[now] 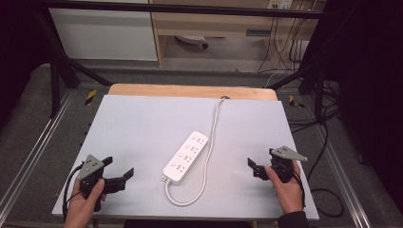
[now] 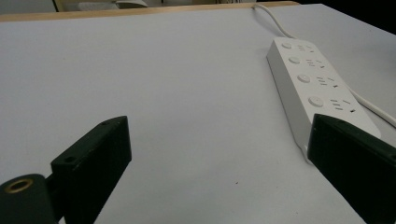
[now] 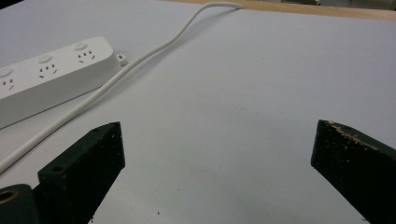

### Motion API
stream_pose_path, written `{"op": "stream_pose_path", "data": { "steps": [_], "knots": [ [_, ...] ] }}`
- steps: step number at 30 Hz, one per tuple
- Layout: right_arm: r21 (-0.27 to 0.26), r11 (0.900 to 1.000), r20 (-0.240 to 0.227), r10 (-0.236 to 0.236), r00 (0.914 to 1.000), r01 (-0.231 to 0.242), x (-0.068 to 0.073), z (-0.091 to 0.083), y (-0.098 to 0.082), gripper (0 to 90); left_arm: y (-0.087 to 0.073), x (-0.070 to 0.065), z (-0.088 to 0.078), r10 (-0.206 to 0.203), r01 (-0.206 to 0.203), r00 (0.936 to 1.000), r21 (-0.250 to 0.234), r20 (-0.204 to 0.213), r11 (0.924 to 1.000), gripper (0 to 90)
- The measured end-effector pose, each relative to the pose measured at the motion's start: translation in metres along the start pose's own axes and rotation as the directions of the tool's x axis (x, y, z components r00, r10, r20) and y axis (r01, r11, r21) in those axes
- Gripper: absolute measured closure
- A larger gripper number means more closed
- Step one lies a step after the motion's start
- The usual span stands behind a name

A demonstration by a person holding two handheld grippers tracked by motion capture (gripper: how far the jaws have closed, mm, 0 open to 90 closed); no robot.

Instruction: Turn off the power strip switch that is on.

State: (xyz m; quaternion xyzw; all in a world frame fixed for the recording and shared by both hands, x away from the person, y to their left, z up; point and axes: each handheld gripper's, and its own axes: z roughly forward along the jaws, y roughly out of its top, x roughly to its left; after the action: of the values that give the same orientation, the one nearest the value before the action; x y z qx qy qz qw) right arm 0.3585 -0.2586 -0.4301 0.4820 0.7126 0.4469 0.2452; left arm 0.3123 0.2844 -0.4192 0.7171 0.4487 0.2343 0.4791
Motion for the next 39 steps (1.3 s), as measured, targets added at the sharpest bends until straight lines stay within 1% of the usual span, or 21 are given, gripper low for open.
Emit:
{"op": "stream_pose_path", "data": {
  "steps": [4, 9, 11, 13, 16, 17, 19, 20, 22, 24, 26, 29, 30, 35, 39],
  "knots": [
    [-0.009, 1.0, -0.014, -0.008, 0.9999, 0.007, 0.001, -0.001, 0.001, 3.8, 0.0, 0.001, 0.0, 0.004, -0.004, 1.0, 0.001, -0.003, 1.0, 5.9],
    [-0.027, 1.0, -0.034, -0.004, 0.9994, 0.003, 0.005, -0.003, 0.003, 6.3, 0.0, 0.001, -0.001, -0.001, 0.001, 1.0, -0.003, -0.007, 1.0, 5.7],
    [-0.048, 0.999, -0.046, -0.012, 0.9989, 0.01, 0.008, -0.005, 0.004, 6.8, 0.0, 0.001, -0.001, 0.005, -0.005, 1.0, -0.005, -0.003, 1.0, 5.7],
    [-0.074, 0.997, -0.071, -0.014, 0.9974, 0.009, 0.011, -0.008, 0.006, 7.0, 0.001, 0.0, -0.002, 0.01, -0.01, 0.9999, -0.008, 0.003, 0.9999, 5.7],
    [-0.125, 0.992, -0.092, -0.015, 0.9956, 0.004, 0.016, -0.008, 0.01, 7.3, 0.0, 0.0, -0.002, 0.009, -0.009, 1.0, -0.002, 0.004, 1.0, 5.6],
    [-0.135, 0.991, -0.096, -0.026, 0.9951, 0.013, 0.018, -0.008, 0.012, 8.4, 0.0, 0.0, -0.001, 0.007, -0.007, 1.0, -0.003, 0.004, 1.0, 5.6],
    [-0.123, 0.992, -0.091, -0.045, 0.9949, 0.034, 0.022, -0.007, 0.017, 9.5, 0.0, 0.0, -0.001, 0.007, -0.007, 1.0, -0.007, -0.003, 1.0, 5.6],
    [-0.12, 0.992, -0.097, -0.053, 0.9939, 0.041, 0.024, -0.006, 0.019, 9.5, 0.0, 0.0, -0.001, 0.009, -0.009, 1.0, -0.005, -0.003, 0.9999, 5.6],
    [-0.134, 0.99, -0.093, -0.066, 0.9935, 0.053, 0.029, -0.004, 0.024, 9.3, 0.0, 0.0, -0.001, 0.009, -0.009, 0.9999, -0.002, -0.005, 1.0, 5.6],
    [-0.137, 0.989, -0.107, -0.079, 0.9912, 0.064, 0.037, 0.0, 0.029, 6.9, 0.0, 0.0, -0.001, 0.006, -0.006, 1.0, -0.001, -0.004, 1.0, 5.6],
    [-0.142, 0.988, -0.126, -0.08, 0.9888, 0.062, 0.044, 0.004, 0.033, 5.8, 0.0, 0.0, 0.0, 0.004, -0.004, 1.0, 0.004, -0.003, 1.0, 5.6],
    [-0.148, 0.986, -0.155, -0.096, 0.9832, 0.073, 0.053, 0.009, 0.039, 5.3, -0.002, 0.001, 0.001, 0.004, -0.004, 1.0, 0.023, -0.001, 0.9997, 5.6],
    [-0.151, 0.985, -0.159, -0.108, 0.9814, 0.084, 0.056, 0.011, 0.041, 5.1, -0.002, 0.001, 0.001, 0.004, -0.004, 1.0, 0.023, -0.001, 0.9997, 5.6],
    [-0.156, 0.982, -0.174, -0.134, 0.9756, 0.107, 0.068, 0.019, 0.05, 4.1, -0.002, -0.001, 0.002, 0.002, -0.002, 1.0, 0.028, -0.005, 0.9996, 5.6],
    [-0.155, 0.982, -0.19, -0.136, 0.9723, 0.107, 0.077, 0.025, 0.056, 3.8, -0.002, 0.0, 0.002, -0.001, 0.002, 0.9999, 0.031, -0.014, 0.9995, 5.6]
  ]
}}
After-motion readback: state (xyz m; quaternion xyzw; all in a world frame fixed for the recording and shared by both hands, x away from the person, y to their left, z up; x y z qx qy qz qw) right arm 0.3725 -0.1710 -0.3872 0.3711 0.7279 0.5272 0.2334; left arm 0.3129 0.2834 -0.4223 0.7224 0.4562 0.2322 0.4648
